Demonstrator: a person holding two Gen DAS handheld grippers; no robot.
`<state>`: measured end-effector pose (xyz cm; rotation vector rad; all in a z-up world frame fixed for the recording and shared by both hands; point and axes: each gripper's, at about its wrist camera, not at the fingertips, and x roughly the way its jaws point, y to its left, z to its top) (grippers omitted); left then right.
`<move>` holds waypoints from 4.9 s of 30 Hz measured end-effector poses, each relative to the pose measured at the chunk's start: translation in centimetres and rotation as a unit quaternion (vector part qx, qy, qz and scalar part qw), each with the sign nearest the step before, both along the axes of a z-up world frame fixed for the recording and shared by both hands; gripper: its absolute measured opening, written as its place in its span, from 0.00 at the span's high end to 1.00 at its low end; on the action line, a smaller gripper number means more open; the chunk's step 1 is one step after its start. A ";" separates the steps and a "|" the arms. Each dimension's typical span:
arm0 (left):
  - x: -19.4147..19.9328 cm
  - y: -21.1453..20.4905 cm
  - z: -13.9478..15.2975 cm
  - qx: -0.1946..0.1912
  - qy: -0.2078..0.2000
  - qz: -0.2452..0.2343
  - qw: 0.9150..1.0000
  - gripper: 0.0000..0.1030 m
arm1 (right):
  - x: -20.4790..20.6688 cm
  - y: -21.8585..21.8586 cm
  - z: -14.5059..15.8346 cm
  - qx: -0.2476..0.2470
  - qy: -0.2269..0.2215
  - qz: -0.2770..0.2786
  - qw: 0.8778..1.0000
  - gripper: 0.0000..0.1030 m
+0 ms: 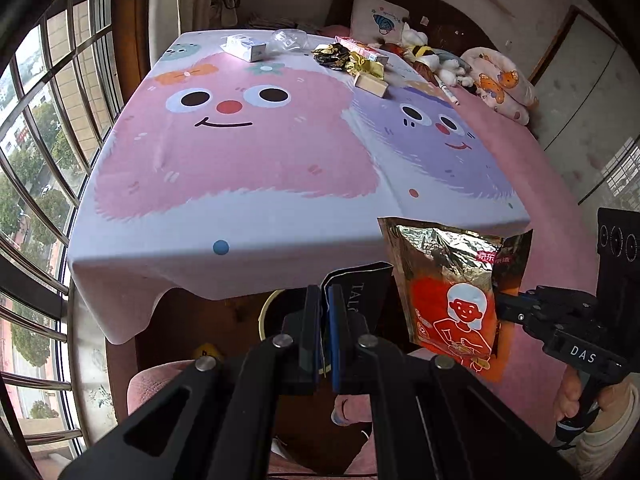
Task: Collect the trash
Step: 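Carry both items down to the trash bin and open both grippers, then raise both tools back over the table toward the white box and wrappers, then grasp the white lubricant box with the left gripper while the right gripper grasps the black-gold wrappers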
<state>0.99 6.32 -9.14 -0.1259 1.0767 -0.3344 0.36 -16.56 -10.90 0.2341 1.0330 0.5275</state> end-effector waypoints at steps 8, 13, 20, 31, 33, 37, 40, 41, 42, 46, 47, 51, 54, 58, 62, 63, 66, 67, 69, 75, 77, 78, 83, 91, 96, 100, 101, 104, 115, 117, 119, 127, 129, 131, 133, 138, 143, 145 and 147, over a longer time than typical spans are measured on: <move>-0.5 -2.8 -6.6 0.054 -0.006 -0.029 0.998 0.98 | 0.0 0.2 -10.5 -0.039 0.068 -0.026 0.997 0.96; 0.3 -4.6 -11.8 0.066 0.015 -0.043 0.997 0.98 | 1.4 0.4 -16.7 -0.050 0.114 -0.047 0.991 0.96; 2.7 -6.9 -20.0 0.091 0.056 -0.051 0.993 0.98 | 4.2 -0.3 -24.1 -0.038 0.167 -0.106 0.980 0.96; 5.9 -8.0 -31.7 0.108 0.130 -0.020 0.985 0.98 | 7.3 -1.3 -33.9 -0.027 0.240 -0.168 0.956 0.93; 6.6 -8.2 -32.5 0.105 0.134 -0.015 0.985 0.98 | 7.5 -1.1 -34.8 -0.051 0.247 -0.156 0.955 0.92; 7.2 -8.3 -33.6 0.100 0.144 -0.007 0.984 0.96 | 8.1 -1.2 -36.3 -0.059 0.264 -0.158 0.950 0.92; 7.6 -8.2 -34.0 0.101 0.150 0.000 0.983 0.87 | 8.4 -1.0 -37.0 -0.072 0.262 -0.160 0.949 0.91; 7.7 -8.1 -34.0 0.101 0.152 0.003 0.983 0.77 | 8.5 -0.9 -37.4 -0.078 0.266 -0.162 0.947 0.89; 7.8 -7.9 -34.1 0.101 0.154 0.008 0.983 0.71 | 8.4 -0.9 -37.6 -0.082 0.270 -0.164 0.945 0.82; 8.1 -7.1 -34.4 0.099 0.156 0.028 0.982 0.34 | 8.4 -0.6 -38.3 -0.089 0.278 -0.166 0.942 0.55; 8.2 -6.9 -34.5 0.099 0.157 0.030 0.982 0.33 | 8.4 -0.5 -38.3 -0.091 0.275 -0.164 0.943 0.55; 8.3 -6.7 -34.9 0.104 0.159 0.037 0.981 0.20 | 8.3 -0.3 -38.1 -0.103 0.267 -0.161 0.945 0.51; 8.2 -6.6 -34.9 0.106 0.158 0.037 0.981 0.19 | 8.2 -0.4 -38.1 -0.109 0.264 -0.168 0.944 0.46; 8.3 -6.6 -35.0 0.111 0.154 0.035 0.981 0.14 | 8.1 -0.7 -37.8 -0.110 0.261 -0.178 0.942 0.44; 8.0 -6.5 -34.8 0.116 0.151 0.033 0.981 0.14 | 7.9 -1.0 -37.5 -0.111 0.256 -0.183 0.942 0.44; 8.0 -6.5 -34.8 0.117 0.150 0.033 0.981 0.14 | 7.7 -1.0 -37.4 -0.113 0.256 -0.183 0.942 0.44; 7.8 -6.5 -34.6 0.121 0.147 0.033 0.981 0.14 | 7.5 -1.2 -37.0 -0.113 0.254 -0.187 0.942 0.44; 7.7 -6.4 -34.5 0.121 0.147 0.032 0.981 0.14 | 7.4 -1.2 -36.8 -0.113 0.253 -0.189 0.942 0.44; 7.3 -6.5 -34.1 0.124 0.142 0.030 0.982 0.14 | 7.2 -1.3 -36.4 -0.111 0.249 -0.192 0.943 0.44; 5.5 -6.7 -31.9 0.134 0.108 0.017 0.985 0.14 | 6.1 -0.9 -34.2 -0.107 0.224 -0.195 0.949 0.44; 4.8 -6.5 -30.7 0.127 0.094 0.017 0.987 0.14 | 5.6 -0.7 -33.2 -0.108 0.213 -0.195 0.951 0.44; 4.4 -6.3 -30.1 0.125 0.086 0.019 0.988 0.14 | 5.3 -0.6 -32.6 -0.106 0.207 -0.196 0.953 0.44; 2.8 -5.5 -26.8 0.114 0.046 0.038 0.992 0.14 | 3.7 -0.5 -29.6 -0.101 0.171 -0.196 0.960 0.44; 0.3 -4.4 -20.9 0.075 -0.007 0.051 0.996 0.14 | 0.9 -0.7 -23.6 -0.097 0.099 -0.193 0.971 0.44; -1.2 -4.2 -16.0 0.067 -0.065 0.050 0.994 0.14 | 0.1 -1.5 -18.9 -0.088 0.049 -0.192 0.976 0.44; -1.2 -4.0 -12.0 0.060 -0.091 0.050 0.993 0.14 | 0.1 -1.6 -14.1 -0.080 0.004 -0.181 0.980 0.44; -1.0 -3.9 -10.9 0.059 -0.095 0.050 0.993 0.14 | 0.2 -1.5 -12.8 -0.082 -0.010 -0.175 0.981 0.44; -0.1 -3.1 -7.7 0.049 -0.109 0.052 0.992 0.14 | 0.7 -0.7 -8.3 -0.095 -0.054 -0.155 0.982 0.44; 9.8 0.8 3.4 0.074 -0.142 0.060 0.985 0.13 | 8.7 -0.4 4.9 -0.124 -0.156 -0.140 0.970 0.44; 12.0 1.0 5.0 0.086 -0.156 0.060 0.982 0.13 | 11.1 -0.8 6.1 -0.134 -0.157 -0.137 0.969 0.44; 14.5 1.2 6.2 0.099 -0.164 0.057 0.980 0.13 | 13.9 -1.1 7.1 -0.138 -0.153 -0.137 0.969 0.43; 26.6 2.2 7.2 0.140 -0.120 0.070 0.980 0.13 | 26.2 -2.1 8.9 -0.101 -0.116 -0.162 0.975 0.37; 29.8 2.5 6.8 0.140 -0.100 0.076 0.982 0.13 | 29.2 -1.9 8.8 -0.092 -0.106 -0.160 0.977 0.37; 32.7 2.8 6.5 0.127 -0.082 0.074 0.986 0.13 | 32.4 -1.3 8.4 -0.088 -0.092 -0.159 0.979 0.37; 35.5 2.9 6.3 0.117 -0.072 0.079 0.987 0.13 | 35.4 -0.8 7.8 -0.081 -0.075 -0.158 0.981 0.37; 41.8 3.0 4.7 0.093 -0.037 0.103 0.990 0.13 | 41.7 0.8 5.5 -0.083 -0.038 -0.155 0.984 0.29; 46.5 2.7 1.4 0.096 -0.001 0.132 0.987 0.13 | 45.6 2.2 2.1 -0.119 -0.001 -0.147 0.982 0.26; 48.0 2.7 0.1 0.097 0.010 0.142 0.985 0.13 | 46.5 2.4 0.9 -0.130 0.010 -0.145 0.981 0.26; 49.2 2.7 -1.0 0.099 0.017 0.153 0.983 0.13 | 47.1 2.7 -0.1 -0.139 0.023 -0.139 0.980 0.26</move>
